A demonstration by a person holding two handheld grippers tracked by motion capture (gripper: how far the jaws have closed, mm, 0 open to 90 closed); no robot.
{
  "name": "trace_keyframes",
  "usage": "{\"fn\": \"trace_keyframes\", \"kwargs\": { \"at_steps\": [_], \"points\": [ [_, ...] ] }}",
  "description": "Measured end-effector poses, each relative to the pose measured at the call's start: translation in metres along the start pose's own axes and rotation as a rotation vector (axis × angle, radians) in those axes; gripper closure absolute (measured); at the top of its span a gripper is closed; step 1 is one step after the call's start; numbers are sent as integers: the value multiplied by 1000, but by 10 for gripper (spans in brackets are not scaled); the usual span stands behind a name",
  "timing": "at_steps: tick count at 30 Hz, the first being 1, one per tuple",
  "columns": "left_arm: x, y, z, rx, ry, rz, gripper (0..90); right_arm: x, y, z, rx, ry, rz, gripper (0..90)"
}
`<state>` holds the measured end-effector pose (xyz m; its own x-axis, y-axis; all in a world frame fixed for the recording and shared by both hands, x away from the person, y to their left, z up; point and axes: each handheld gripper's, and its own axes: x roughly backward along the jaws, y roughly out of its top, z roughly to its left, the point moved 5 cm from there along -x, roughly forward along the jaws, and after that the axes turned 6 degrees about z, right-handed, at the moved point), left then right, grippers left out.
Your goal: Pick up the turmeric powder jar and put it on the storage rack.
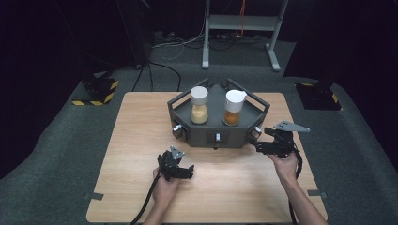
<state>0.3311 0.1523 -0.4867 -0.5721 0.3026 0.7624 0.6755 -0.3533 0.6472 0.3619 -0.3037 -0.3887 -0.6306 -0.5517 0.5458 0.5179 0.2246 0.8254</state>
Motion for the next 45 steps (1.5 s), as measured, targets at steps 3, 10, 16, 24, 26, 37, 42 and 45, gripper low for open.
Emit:
{"fn": "trace_keyframes", "kwargs": {
  "at_steps": [3, 10, 16, 24, 26, 37, 42, 45],
  "points": [
    [0, 0, 0, 0, 0, 0, 22, 0, -3, 0, -4, 0, 2, 126],
    [0, 0, 0, -1, 0, 0, 22, -2, -9, 3, 1, -5, 10, 127],
    [0, 0, 0, 0, 0, 0, 22, -6, -16, 3, -8, -3, 20, 129],
    [0, 0, 0, 1, 0, -1, 22, -11, -24, 4, -15, -5, 33, 129],
    [0, 0, 0, 1, 0, -1, 22, -11, -26, 5, -15, -6, 35, 129],
    [0, 0, 0, 0, 0, -1, 22, -15, -40, 3, -42, -15, 50, 129],
    [0, 0, 0, 1, 0, -1, 22, -17, -46, 2, -48, -21, 60, 130],
    [0, 0, 0, 1, 0, 0, 22, -18, -48, 3, -44, -25, 70, 130]
  ]
}}
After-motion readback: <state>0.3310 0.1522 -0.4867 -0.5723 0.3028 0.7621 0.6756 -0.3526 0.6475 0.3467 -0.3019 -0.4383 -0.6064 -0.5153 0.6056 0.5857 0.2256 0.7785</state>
